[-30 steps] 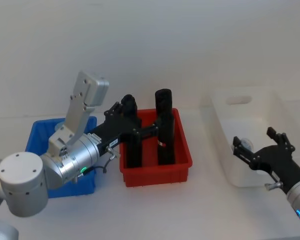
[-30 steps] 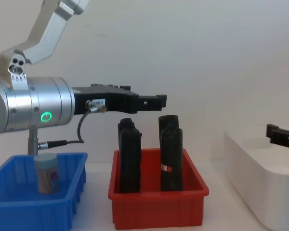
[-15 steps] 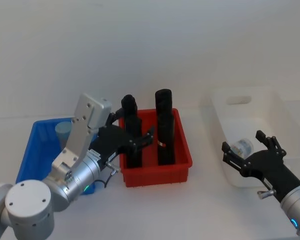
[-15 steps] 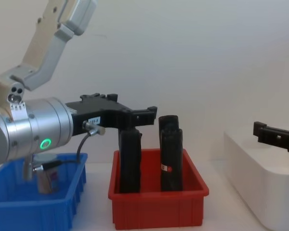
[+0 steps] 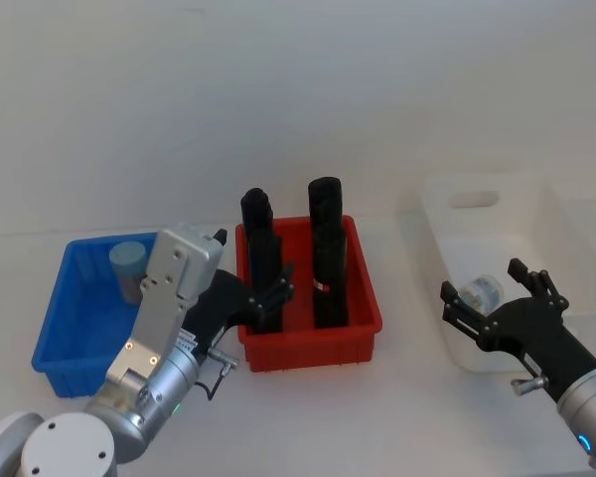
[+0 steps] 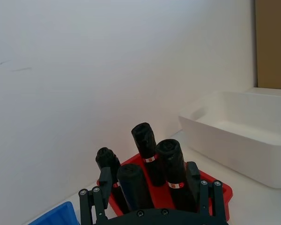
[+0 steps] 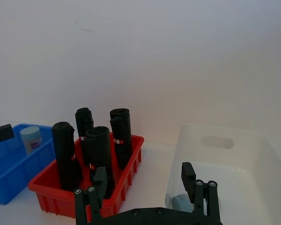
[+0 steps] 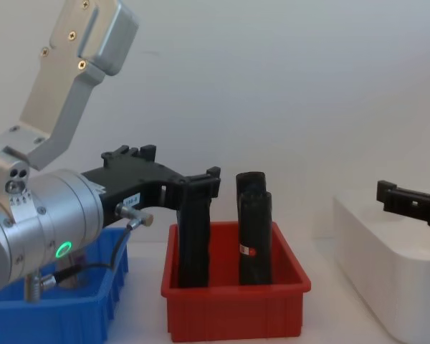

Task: Pick the cotton swabs from the blue box and place them into the white box.

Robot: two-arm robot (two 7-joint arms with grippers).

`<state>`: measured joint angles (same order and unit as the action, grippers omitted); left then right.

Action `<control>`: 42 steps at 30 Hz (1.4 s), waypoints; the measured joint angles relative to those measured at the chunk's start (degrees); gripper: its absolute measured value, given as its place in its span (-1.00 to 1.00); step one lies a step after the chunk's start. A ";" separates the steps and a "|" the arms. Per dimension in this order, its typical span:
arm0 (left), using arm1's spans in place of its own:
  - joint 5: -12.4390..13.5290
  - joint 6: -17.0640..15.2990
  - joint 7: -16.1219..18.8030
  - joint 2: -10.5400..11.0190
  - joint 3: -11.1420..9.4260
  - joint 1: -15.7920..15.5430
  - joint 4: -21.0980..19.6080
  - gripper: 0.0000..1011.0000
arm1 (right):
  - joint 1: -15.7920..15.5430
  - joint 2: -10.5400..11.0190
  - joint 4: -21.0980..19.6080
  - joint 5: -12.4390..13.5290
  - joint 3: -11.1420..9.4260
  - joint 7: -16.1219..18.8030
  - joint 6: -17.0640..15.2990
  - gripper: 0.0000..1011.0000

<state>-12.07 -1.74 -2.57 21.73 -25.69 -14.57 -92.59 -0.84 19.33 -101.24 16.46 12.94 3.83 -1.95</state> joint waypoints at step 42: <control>0.58 0.94 1.95 0.16 -0.33 0.99 -0.58 0.99 | 0.00 0.00 0.01 0.00 0.00 0.00 0.01 0.98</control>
<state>-11.48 -0.80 -0.62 21.89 -26.02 -13.59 -93.18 -0.84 19.33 -101.23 16.47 12.94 3.83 -1.95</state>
